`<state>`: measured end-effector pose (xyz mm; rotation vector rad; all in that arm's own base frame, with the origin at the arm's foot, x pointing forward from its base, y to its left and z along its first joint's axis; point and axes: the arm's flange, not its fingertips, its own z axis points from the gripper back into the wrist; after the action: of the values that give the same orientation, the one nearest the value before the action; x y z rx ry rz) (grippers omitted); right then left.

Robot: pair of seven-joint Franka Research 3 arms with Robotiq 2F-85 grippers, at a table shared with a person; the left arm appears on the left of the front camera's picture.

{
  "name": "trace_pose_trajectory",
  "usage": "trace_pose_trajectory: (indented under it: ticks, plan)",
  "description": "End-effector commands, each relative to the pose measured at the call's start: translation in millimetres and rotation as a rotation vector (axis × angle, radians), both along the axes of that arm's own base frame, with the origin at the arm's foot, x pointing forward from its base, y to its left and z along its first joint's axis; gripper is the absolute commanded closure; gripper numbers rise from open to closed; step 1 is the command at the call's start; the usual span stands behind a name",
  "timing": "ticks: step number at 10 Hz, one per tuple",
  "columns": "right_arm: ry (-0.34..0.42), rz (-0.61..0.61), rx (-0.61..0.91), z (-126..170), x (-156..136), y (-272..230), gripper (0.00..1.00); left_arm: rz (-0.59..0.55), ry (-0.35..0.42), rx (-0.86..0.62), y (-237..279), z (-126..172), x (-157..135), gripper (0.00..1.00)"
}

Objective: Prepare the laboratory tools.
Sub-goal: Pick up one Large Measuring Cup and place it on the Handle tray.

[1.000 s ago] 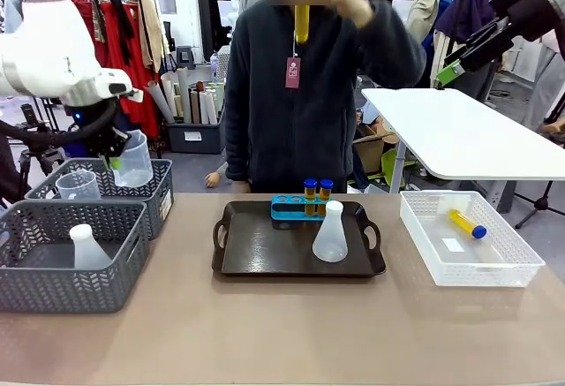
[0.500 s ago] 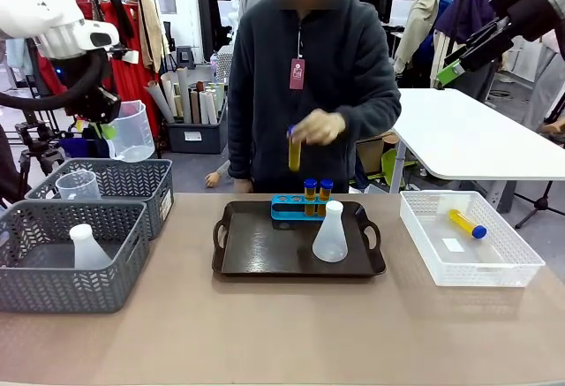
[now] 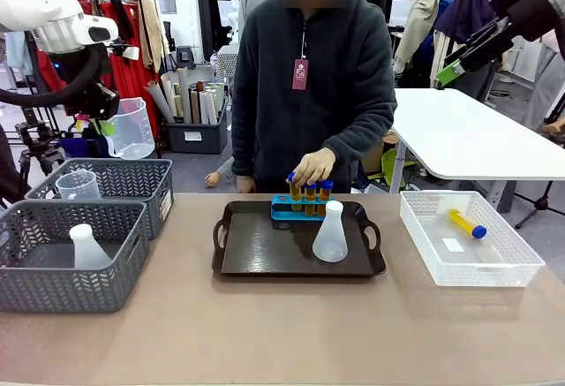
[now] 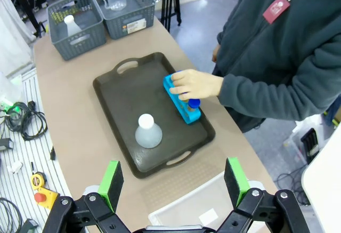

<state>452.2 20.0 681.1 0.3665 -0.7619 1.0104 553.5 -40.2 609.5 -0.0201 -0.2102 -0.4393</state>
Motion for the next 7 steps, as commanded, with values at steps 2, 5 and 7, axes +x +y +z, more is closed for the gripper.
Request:
trace_pose_trajectory:
  ticks: [2,5,7]
  plan:
    - [-0.005,0.008,0.004,1,0,1,0.0,0.012,-0.002,-0.002,0,1,-1,1.0]
    - [-0.005,0.008,0.004,1,0,1,0.0,-0.096,0.062,-0.047,1,21,0,1.0]
    - [-0.005,0.008,0.004,1,0,1,0.0,-0.275,0.051,-0.046,8,61,10,1.0]
